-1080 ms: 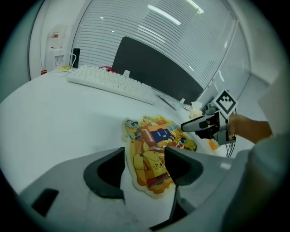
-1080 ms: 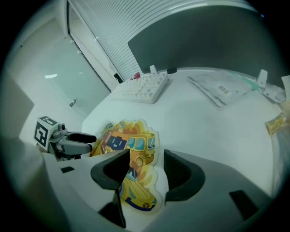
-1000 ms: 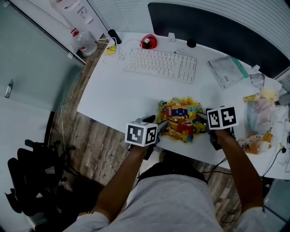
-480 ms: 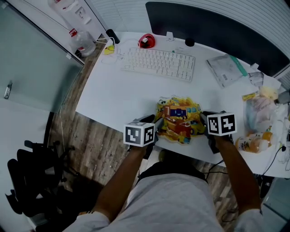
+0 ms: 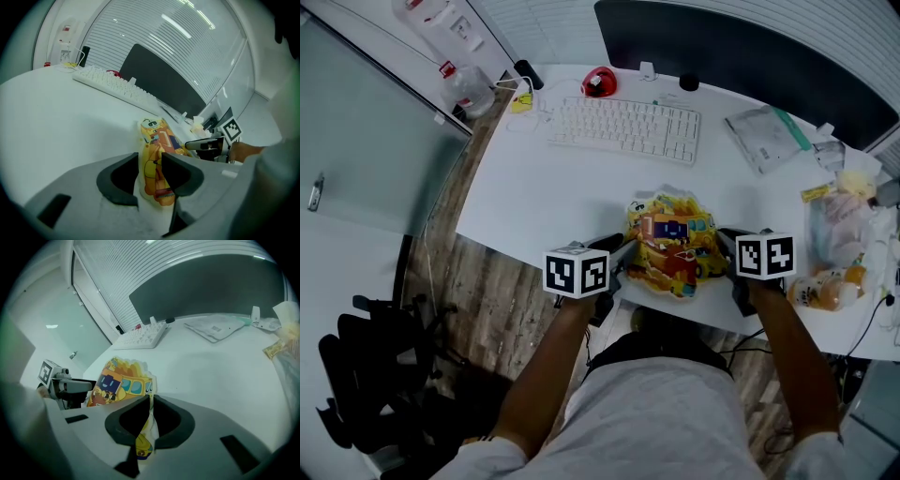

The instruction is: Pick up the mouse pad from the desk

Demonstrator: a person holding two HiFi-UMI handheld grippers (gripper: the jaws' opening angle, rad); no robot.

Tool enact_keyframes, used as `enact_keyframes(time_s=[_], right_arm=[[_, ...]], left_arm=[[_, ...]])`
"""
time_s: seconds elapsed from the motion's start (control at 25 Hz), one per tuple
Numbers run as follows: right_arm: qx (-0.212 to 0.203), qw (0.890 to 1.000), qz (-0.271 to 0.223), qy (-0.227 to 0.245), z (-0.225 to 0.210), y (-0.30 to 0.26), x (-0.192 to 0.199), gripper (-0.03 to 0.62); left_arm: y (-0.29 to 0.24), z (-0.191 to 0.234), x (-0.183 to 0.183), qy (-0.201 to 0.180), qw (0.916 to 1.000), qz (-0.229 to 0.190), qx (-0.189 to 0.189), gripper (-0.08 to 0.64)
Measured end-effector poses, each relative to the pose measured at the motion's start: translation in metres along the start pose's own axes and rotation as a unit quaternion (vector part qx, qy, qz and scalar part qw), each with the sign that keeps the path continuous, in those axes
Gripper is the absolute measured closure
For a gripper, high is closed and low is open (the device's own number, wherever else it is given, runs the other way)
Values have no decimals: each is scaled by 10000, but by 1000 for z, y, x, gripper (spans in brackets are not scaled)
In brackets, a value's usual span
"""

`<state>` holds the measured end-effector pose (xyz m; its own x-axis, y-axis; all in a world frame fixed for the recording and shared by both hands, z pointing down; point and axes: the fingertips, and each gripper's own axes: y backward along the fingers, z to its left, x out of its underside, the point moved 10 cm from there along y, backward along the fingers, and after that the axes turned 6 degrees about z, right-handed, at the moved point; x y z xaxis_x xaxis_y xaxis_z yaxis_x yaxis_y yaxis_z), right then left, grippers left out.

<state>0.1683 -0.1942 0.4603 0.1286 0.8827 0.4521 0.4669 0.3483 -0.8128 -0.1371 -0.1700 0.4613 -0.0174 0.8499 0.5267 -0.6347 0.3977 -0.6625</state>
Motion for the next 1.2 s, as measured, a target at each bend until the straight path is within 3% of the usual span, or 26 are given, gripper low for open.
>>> enact_keyframes(time_s=[0.32,0.44,0.64,0.72,0.8,0.84,0.96,1.2], right_arm=[[50,10000,-42,24,1,1,2,561],[33,10000,-48,25,1,0,2,561],[-10,10000,-43,41,0,1,2,561],[-17,10000,-22,56,0,1,2,561],[-14,10000,3,95,0,1,2,561],[-7,9999,9,125,0,1,1,561],[36,9997,22,246,2,0,0,561],[150,9983,47,559,4,0,0,561]], left_arm=[[12,1,-5,107,9986,-433,297,514],[19,-1,-7,122,9948,-682,749,528],[22,-13,-13,127,9722,-925,2149,526],[22,-18,-16,233,9563,-1062,2714,526],[23,-28,-19,373,9350,-1148,3334,519],[23,-33,-20,367,9285,-1125,3519,472],[19,-41,-22,125,9249,-921,3686,368],[11,-51,-22,30,9277,-516,3696,379]])
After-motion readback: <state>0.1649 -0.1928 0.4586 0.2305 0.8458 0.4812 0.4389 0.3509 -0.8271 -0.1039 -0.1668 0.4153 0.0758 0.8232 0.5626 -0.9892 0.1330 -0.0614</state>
